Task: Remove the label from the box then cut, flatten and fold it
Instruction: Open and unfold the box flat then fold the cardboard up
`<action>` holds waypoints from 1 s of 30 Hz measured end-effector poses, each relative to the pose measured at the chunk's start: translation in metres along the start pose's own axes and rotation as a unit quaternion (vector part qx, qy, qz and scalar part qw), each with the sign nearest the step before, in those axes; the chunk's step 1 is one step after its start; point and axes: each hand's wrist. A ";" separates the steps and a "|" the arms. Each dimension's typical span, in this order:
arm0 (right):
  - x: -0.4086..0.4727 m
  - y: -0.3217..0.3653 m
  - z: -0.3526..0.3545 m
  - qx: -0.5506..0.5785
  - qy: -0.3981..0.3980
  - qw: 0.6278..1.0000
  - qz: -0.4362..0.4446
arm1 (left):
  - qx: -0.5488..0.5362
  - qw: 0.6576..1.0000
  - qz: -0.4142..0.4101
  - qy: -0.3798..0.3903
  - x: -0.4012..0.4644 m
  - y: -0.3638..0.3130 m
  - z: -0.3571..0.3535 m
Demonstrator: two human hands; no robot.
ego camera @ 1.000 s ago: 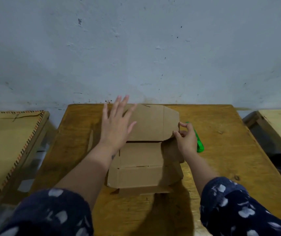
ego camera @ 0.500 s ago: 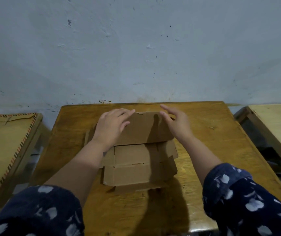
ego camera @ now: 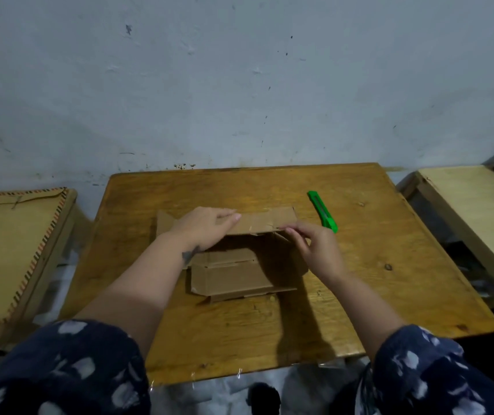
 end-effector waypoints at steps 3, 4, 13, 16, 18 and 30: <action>-0.014 -0.008 -0.007 -0.062 0.012 0.997 0.048 | 0.026 0.996 0.025 0.079 0.010 0.018 -0.017; -0.017 -0.009 -0.009 -0.073 0.020 0.996 0.056 | 0.029 0.995 0.031 0.092 0.012 0.023 -0.022; -0.015 -0.042 -0.029 -0.194 0.127 0.967 0.110 | 0.184 0.977 0.041 0.103 0.029 0.042 -0.043; -0.002 -0.048 -0.031 -0.204 0.151 0.963 0.094 | 0.202 0.973 0.045 0.103 0.036 0.048 -0.046; 0.005 -0.050 -0.030 -0.199 0.175 0.961 0.077 | 0.214 0.969 0.051 0.108 0.041 0.052 -0.049; 0.000 -0.056 -0.030 -0.132 0.195 0.972 -0.012 | 0.188 0.981 0.040 0.039 0.054 0.058 -0.051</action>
Point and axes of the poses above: each hand's wrist, its own x-axis towards the middle knuckle, its own z-axis out of the back of the hand, y = z × x, and after that the axes turned 15 degrees about y, right-handed
